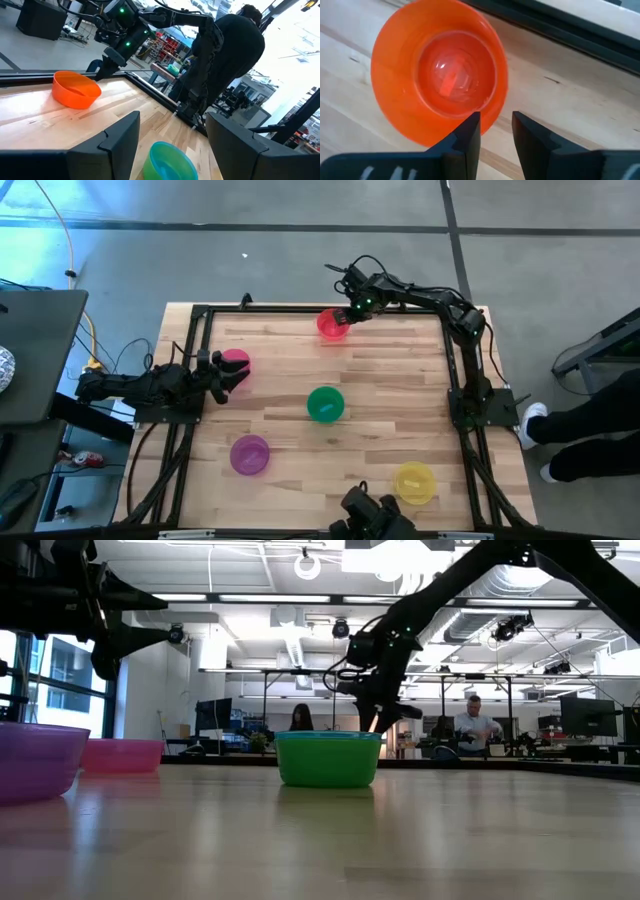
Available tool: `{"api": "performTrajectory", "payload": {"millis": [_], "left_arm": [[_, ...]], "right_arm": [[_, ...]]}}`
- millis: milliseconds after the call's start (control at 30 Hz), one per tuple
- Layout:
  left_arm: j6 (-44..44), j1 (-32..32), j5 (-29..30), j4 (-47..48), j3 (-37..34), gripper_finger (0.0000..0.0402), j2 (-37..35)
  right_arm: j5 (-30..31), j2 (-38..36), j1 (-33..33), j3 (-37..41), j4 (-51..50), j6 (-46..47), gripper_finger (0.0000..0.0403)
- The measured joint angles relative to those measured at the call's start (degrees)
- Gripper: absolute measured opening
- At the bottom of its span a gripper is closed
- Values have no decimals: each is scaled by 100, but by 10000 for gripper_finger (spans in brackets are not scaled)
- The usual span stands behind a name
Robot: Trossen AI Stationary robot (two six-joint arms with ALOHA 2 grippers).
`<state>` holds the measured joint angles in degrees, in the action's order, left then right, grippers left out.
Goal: Nest bowls inside each other
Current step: Stack the orange bowl on the blue bowl
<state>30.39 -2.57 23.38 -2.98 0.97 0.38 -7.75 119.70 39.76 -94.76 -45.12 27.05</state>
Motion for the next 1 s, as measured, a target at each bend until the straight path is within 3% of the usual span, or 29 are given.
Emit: {"api": "performTrajectory", "payload": {"millis": [667, 933, 1000], "left_arm": [[-15, -2, -9, 1, 0, 216, 0], [-41, -2, -24, 0, 0, 216, 0], [-46, -1, -24, 2, 0, 216, 0]], "right_arm": [[-186, 343, -12, 0, 257, 273, 82], [-188, 343, -10, 0, 290, 154, 8], [-178, 343, -10, 0, 294, 141, 6]]}}
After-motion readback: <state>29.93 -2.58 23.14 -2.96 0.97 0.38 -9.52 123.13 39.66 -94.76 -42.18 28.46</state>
